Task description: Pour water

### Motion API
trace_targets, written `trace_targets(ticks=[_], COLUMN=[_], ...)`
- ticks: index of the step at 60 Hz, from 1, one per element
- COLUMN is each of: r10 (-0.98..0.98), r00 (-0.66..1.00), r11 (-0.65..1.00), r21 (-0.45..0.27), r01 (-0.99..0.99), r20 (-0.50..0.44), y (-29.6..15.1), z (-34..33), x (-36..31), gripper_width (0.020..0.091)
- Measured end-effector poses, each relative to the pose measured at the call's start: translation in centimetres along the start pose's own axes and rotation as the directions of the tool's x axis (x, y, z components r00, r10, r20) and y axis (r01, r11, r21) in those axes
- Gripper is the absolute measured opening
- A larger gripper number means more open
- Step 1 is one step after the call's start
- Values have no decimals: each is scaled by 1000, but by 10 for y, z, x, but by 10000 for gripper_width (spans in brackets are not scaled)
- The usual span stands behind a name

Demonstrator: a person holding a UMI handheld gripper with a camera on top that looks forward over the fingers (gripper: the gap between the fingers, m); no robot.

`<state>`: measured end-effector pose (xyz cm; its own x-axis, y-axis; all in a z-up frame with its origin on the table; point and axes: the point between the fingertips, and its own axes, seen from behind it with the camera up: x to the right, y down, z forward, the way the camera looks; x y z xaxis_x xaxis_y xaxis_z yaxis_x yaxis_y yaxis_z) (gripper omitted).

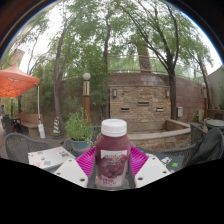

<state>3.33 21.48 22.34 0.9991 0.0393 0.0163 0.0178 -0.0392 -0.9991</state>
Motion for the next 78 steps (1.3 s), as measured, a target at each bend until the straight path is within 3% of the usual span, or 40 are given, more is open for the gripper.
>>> trace_targets(ticks=[5,15,22,35,49,64,78], r10=[146,51,-38,-26,-29,-24,-6], r00=[989,997,998,999,1000,999,1000], r11=[988,986,982,987,973,986,988], r21=[-59,-164,-181,-157,-230,-164,-155], r01=[-144,-41,47,33,29,19,6], r20=[32,59,53,48,4,-24,-3], y=[47,127,154,148,149,150,150], z=[4,10,5,4,-20,-33,-36], x=[11,14,17,15,21,15,16], gripper_width=[476,478,478,477,482,483,482])
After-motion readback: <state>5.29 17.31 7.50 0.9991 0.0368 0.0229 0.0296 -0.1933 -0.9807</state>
